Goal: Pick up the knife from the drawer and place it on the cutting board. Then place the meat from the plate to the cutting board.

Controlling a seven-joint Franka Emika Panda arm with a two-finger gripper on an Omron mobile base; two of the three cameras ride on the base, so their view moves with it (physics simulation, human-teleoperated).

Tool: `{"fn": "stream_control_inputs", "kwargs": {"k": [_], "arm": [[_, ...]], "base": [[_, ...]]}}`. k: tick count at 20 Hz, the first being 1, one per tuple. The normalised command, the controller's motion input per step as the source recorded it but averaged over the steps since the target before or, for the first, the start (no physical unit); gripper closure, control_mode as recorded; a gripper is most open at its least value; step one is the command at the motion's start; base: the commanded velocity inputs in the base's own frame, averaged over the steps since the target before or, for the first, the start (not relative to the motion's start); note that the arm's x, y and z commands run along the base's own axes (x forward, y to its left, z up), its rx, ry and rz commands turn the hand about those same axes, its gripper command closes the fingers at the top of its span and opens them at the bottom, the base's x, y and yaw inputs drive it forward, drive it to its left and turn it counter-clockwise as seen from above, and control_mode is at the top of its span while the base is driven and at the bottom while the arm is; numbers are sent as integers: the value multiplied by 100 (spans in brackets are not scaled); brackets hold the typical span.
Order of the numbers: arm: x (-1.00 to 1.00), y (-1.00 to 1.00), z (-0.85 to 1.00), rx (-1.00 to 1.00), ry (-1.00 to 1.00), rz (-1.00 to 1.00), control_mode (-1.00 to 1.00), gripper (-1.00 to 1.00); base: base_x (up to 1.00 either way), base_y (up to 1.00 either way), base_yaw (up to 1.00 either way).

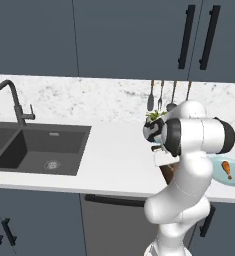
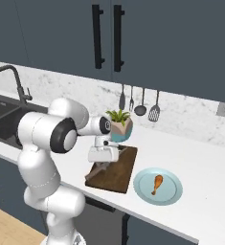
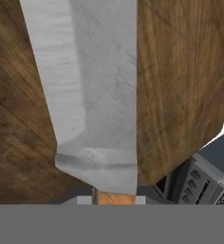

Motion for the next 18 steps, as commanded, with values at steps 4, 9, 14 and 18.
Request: {"fn": "stream_control_inputs", "kwargs": {"k": [4, 9, 14, 18], "arm": [[25, 0, -42, 2, 0, 3, -100, 100], [5, -10, -39, 0, 0, 3, -100, 100], [4, 0, -49, 0, 0, 1, -100, -100], [7, -1, -14, 0, 0, 0, -100, -100]], "base": [[0, 0, 0], [0, 0, 0], [0, 0, 0], [0, 0, 0]]}}
